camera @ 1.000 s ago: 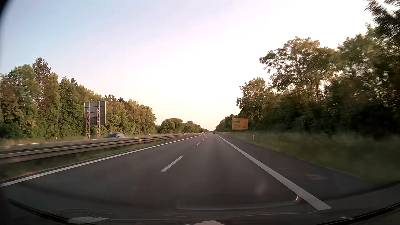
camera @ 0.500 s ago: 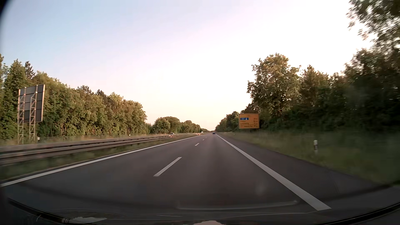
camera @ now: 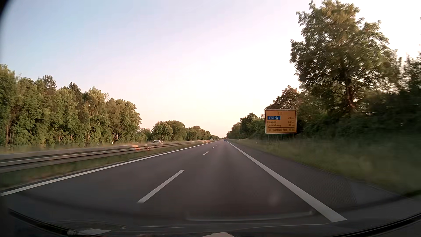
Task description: Follow the waypoints while adhering to traffic rules and regulations
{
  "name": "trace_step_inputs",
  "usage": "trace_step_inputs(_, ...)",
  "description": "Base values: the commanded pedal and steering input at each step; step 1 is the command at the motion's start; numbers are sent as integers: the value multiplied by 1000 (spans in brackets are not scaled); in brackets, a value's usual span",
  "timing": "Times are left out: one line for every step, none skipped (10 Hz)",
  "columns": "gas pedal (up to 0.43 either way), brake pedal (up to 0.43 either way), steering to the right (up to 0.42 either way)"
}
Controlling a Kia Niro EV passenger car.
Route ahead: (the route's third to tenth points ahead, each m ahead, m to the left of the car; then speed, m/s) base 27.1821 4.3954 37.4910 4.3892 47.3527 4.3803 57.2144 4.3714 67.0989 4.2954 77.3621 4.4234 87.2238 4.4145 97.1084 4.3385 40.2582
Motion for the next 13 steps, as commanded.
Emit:
trace_step_inputs(441, 18, -1)
trace_step_inputs(441, 18, -1)
trace_step_inputs(441, 18, -1)
trace_step_inputs(441, 18, -1)
trace_step_inputs(441, 18, -1)
trace_step_inputs(441, 18, -1)
trace_step_inputs(441, 18, -1)
trace_step_inputs(441, 18, -1)
trace_step_inputs(429, 18, -1)
trace_step_inputs(390, 18, -1)
trace_step_inputs(378, 18, -2)
trace_step_inputs(370, 18, -2)
trace_step_inputs(358, 18, -2)
